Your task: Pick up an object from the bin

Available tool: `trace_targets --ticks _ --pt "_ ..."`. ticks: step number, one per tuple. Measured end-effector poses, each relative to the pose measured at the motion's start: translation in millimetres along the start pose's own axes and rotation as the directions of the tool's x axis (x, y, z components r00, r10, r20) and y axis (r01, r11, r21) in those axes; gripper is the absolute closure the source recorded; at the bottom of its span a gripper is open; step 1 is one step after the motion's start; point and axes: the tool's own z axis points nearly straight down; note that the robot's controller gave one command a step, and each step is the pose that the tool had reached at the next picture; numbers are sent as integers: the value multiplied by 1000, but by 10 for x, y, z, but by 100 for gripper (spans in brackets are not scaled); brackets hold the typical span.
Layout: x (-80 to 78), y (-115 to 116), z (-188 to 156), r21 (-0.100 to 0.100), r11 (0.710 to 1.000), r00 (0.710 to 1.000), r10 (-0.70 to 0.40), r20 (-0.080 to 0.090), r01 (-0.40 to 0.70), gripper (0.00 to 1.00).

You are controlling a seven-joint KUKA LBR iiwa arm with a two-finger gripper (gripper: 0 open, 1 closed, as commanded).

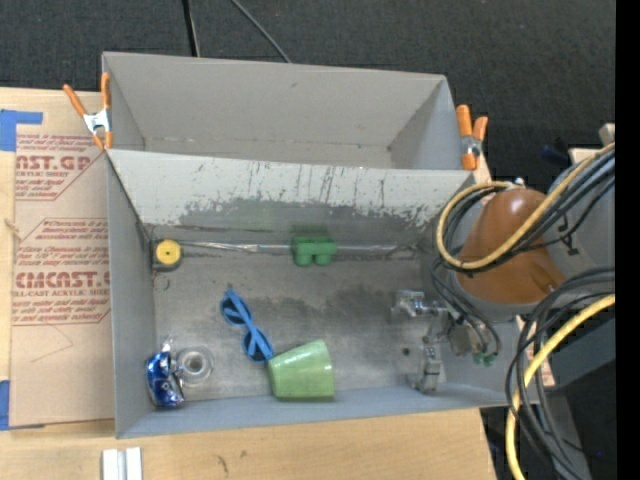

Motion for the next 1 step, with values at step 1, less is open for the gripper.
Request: trace_targets --ticks 1 --pt "5 248 -37 4 997 997 -73 13 72 0"
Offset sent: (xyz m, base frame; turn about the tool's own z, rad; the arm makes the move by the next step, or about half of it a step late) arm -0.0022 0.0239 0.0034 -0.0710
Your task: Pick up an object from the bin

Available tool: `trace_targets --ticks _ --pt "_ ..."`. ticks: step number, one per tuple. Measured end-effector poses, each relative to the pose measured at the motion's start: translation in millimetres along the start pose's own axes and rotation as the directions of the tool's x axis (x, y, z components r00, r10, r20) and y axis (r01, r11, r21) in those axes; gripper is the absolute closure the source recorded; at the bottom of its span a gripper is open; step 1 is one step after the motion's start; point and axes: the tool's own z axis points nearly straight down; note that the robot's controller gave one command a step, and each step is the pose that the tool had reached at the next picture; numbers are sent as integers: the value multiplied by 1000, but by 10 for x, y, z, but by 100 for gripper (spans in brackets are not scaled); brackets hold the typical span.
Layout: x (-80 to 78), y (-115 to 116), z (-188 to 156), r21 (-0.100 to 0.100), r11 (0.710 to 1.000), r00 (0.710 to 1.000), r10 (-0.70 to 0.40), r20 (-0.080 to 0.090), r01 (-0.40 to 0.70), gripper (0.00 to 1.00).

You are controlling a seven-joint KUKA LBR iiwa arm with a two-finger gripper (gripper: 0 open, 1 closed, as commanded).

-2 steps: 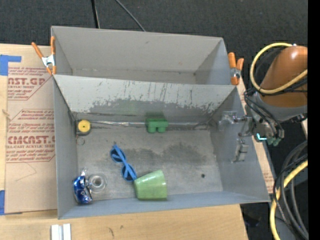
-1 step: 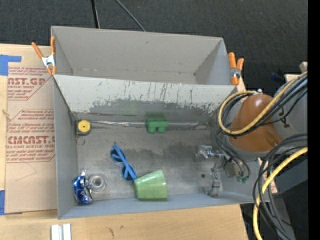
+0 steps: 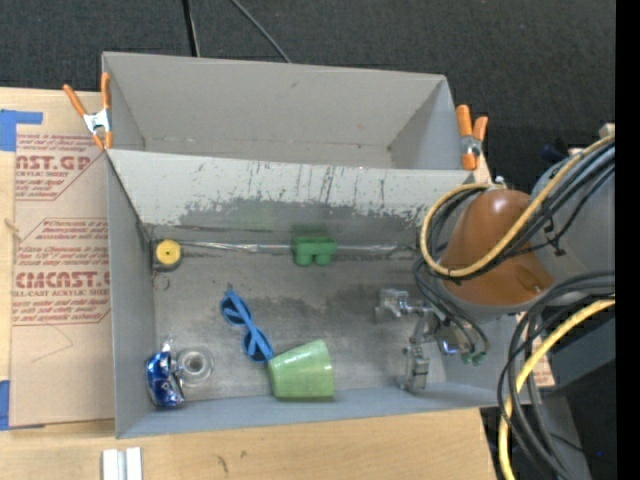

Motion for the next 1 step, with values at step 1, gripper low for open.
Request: trace_targets --ticks 1 --pt "-81 395 9 -3 998 998 -59 -5 59 0"
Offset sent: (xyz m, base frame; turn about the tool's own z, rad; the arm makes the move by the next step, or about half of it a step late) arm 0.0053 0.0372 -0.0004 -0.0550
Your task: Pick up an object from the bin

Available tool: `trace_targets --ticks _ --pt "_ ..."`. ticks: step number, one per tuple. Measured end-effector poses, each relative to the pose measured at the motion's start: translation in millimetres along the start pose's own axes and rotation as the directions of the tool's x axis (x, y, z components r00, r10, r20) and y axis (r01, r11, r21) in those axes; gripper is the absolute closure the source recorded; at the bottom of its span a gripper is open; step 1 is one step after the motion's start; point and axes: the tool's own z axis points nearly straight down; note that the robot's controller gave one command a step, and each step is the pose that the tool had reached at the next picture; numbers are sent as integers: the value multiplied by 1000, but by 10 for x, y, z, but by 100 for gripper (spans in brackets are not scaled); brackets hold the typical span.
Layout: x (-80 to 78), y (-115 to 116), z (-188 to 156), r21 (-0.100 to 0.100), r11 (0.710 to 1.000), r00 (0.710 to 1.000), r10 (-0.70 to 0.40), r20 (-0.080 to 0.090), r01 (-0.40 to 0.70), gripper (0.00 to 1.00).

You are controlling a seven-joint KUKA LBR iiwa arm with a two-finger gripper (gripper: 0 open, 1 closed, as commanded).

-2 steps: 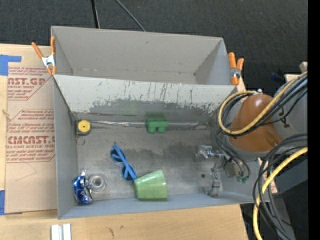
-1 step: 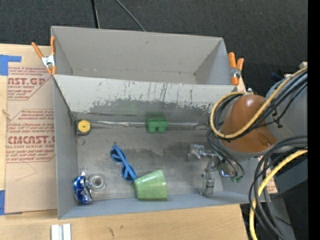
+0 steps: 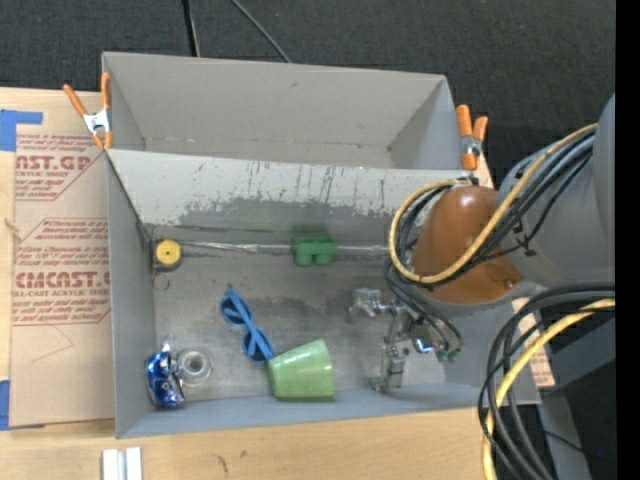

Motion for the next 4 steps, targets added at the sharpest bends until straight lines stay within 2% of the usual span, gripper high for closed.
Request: trace_targets --ticks 1,2,3,4 --pt "-291 5 -1 2 997 997 -76 2 76 0" --pt "-11 924 -13 -1 989 989 -147 10 147 0" --pt "6 883 -1 1 990 990 -140 2 140 100" --pt "-211 607 -1268 1 995 995 97 7 -97 100"
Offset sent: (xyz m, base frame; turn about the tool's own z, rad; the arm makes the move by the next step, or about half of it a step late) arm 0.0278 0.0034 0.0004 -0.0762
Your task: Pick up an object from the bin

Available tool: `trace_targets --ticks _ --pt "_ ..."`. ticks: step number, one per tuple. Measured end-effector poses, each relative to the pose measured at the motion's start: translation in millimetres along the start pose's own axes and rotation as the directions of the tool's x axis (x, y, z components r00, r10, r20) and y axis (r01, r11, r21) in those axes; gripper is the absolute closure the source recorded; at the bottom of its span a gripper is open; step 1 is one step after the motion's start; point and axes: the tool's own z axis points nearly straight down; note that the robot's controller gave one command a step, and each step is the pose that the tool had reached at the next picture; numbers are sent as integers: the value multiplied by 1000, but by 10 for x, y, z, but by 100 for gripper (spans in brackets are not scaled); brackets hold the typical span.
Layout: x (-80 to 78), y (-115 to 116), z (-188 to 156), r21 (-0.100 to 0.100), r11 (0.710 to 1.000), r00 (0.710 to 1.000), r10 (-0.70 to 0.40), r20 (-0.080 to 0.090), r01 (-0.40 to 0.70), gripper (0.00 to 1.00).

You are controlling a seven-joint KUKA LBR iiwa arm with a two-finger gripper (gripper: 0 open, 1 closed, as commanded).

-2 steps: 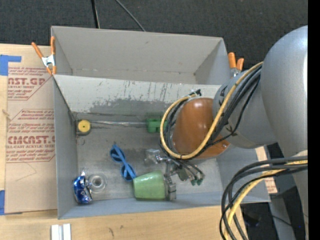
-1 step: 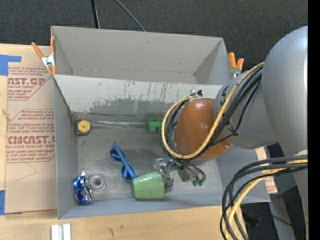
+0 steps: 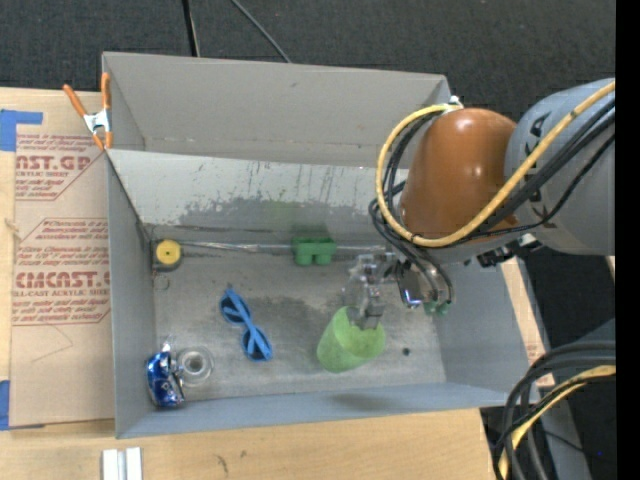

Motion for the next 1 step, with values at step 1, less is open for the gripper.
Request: trace_targets --ticks 1 --pt "-101 -755 -1082 4 991 991 -136 3 136 100"
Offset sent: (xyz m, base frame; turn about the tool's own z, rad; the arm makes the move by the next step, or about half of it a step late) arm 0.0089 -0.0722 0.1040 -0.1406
